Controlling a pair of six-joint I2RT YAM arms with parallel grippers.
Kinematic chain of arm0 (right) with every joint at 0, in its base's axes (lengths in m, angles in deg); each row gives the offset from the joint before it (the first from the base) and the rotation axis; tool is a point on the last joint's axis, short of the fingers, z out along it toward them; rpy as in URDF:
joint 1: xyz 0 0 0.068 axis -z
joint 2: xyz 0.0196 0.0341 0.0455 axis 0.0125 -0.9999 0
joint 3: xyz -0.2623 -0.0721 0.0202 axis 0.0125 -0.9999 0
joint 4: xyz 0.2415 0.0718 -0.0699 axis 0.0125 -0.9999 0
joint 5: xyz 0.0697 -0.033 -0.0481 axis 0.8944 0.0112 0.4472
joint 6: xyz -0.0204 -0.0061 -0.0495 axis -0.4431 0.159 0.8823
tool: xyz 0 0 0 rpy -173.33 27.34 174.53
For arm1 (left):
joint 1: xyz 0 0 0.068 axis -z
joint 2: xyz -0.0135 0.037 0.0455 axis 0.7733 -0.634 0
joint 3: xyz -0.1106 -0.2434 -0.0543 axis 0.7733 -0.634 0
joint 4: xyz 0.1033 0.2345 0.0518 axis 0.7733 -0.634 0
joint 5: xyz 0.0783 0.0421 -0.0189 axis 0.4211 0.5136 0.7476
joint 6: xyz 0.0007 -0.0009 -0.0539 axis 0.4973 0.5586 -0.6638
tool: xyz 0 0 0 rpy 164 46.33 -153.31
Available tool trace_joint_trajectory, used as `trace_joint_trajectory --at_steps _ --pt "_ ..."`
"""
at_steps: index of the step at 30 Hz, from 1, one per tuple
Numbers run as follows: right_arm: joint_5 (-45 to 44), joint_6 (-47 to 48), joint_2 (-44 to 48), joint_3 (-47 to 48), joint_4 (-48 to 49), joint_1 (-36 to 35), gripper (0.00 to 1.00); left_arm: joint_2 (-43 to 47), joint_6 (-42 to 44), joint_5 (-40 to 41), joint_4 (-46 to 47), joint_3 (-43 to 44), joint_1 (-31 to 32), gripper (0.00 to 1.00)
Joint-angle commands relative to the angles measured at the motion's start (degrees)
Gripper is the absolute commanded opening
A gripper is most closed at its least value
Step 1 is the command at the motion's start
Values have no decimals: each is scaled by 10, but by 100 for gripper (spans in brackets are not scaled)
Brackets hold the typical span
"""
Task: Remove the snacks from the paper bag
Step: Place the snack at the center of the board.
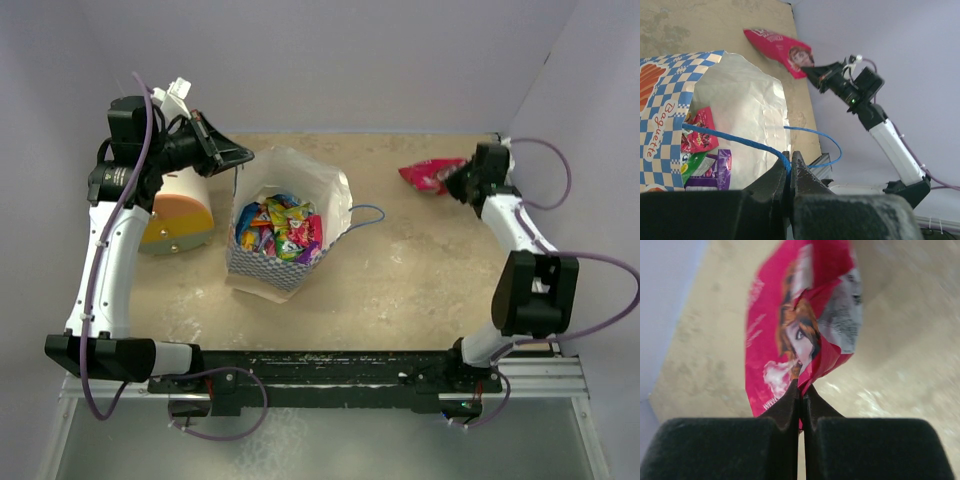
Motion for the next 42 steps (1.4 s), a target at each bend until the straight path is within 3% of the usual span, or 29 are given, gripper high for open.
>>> trace_joint_trajectory --at_steps 1,6,12,18,22,27,31,34,38,42 --pt "8 -35 61 -150 32 26 0 8 -3 -28 36 30 5 0" --pt "-11 -48 88 -231 -11 46 3 7 -13 -30 42 24 5 0" --pt "-40 -52 104 -257 -36 48 21 8 -25 -30 59 19 5 0" --pt "-53 -51 107 -254 -94 52 35 17 -26 -26 57 4 5 0" --pt "-111 -59 129 -239 -177 56 45 24 -30 -25 59 -3 5 0" --pt "-100 15 162 -191 -212 58 60 28 -29 -22 54 -2 5 0" --pt "-67 83 199 -143 -221 57 77 28 -30 -24 56 1 5 0" --pt "-30 178 219 -94 -205 56 83 24 -30 -25 57 5 5 0" --pt "101 254 203 3 -208 31 86 22 -24 -20 57 10 5 0" --pt "263 222 172 73 -208 -31 86 13 -8 -19 52 21 5 0"
